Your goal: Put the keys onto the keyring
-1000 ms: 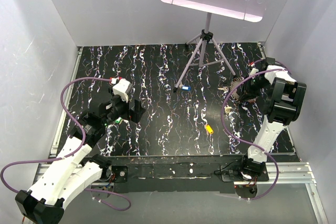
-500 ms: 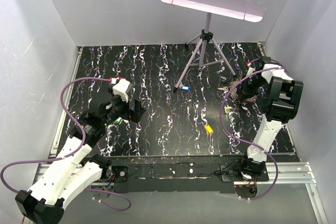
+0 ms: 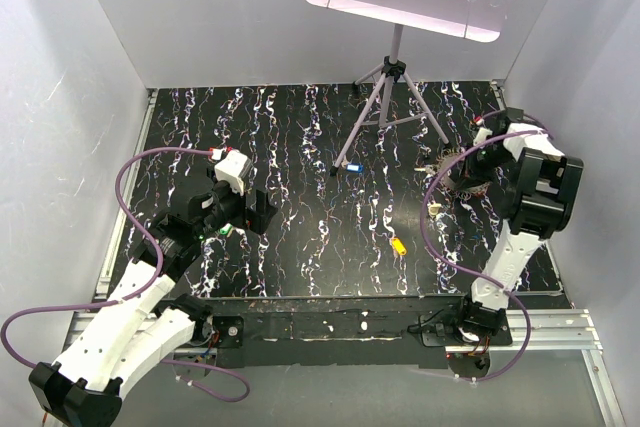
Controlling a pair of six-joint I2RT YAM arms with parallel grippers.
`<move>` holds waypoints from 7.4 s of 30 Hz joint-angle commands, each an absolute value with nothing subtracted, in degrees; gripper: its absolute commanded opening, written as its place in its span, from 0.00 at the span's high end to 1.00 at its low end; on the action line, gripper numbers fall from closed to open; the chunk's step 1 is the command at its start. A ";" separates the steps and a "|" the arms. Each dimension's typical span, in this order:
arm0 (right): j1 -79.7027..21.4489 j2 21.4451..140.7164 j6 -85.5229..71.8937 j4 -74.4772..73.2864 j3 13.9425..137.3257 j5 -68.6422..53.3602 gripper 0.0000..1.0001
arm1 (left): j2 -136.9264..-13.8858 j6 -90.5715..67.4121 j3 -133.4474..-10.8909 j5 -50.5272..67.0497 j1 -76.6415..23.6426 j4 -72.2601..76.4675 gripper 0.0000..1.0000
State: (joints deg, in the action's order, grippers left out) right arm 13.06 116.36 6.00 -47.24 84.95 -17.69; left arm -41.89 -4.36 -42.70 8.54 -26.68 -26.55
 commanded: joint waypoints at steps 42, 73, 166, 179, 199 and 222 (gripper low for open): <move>21.63 85.00 12.48 -54.49 89.21 -51.77 0.99 | -39.38 -2.73 -41.57 7.91 -26.10 -24.79 0.02; -38.84 93.77 25.58 -61.60 102.20 -24.59 0.99 | -21.89 -1.49 -37.35 -7.03 -26.10 -20.57 0.02; -48.60 99.84 59.60 -64.07 105.47 -56.60 0.99 | -34.19 -6.86 -27.42 44.56 -26.72 4.13 0.58; -48.60 100.37 55.73 -61.70 105.64 -55.55 0.99 | -35.16 -6.59 -27.42 44.12 -26.89 3.87 0.67; -48.78 100.63 48.69 -56.87 105.29 -55.37 0.99 | -36.39 -7.73 -27.42 44.12 -26.89 5.36 0.76; -49.92 100.81 44.83 -53.44 104.06 -53.88 0.99 | -36.04 -7.29 -28.04 41.22 -26.89 3.60 0.84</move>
